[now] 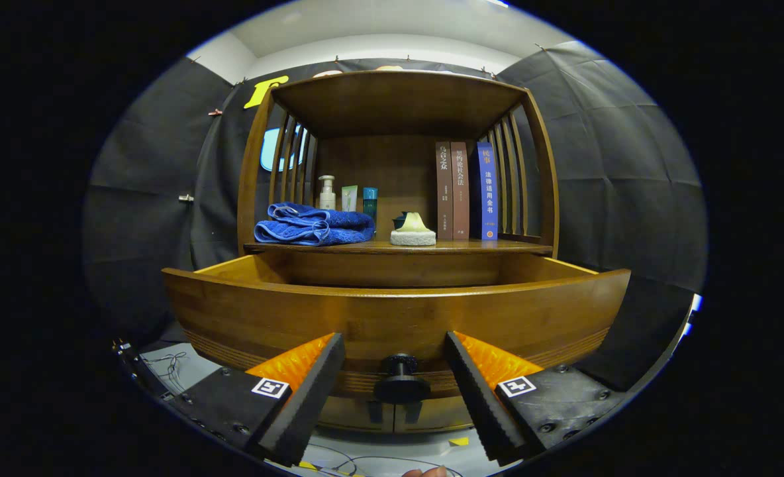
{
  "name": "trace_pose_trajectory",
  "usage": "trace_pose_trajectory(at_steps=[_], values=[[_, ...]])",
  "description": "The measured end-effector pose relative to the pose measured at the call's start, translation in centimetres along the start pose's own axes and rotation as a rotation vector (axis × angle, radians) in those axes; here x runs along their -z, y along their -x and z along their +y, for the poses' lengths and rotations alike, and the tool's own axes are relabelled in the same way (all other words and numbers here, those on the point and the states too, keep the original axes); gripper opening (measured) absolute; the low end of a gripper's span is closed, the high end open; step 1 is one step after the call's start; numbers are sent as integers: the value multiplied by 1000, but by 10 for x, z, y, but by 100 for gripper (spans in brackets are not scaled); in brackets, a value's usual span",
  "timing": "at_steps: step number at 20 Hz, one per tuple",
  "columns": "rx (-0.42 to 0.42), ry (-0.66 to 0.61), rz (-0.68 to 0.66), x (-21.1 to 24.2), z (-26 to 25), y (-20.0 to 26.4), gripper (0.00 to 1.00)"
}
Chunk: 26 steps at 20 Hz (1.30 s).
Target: Pull open the drawer, take out the items inside it, and place them on the countertop above the cabinet.
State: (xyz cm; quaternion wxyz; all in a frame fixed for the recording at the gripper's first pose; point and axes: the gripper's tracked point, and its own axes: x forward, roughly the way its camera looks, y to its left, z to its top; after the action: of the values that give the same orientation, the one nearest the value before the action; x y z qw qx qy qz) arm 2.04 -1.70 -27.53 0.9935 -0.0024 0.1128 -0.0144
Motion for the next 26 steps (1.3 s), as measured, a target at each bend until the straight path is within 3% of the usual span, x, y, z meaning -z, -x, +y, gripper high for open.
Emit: trace_pose_trajectory(at_steps=[19, 26], values=[[27, -12, 44, 2, 5, -127, 99], [28, -5, 72, 0, 8, -151, 99]])
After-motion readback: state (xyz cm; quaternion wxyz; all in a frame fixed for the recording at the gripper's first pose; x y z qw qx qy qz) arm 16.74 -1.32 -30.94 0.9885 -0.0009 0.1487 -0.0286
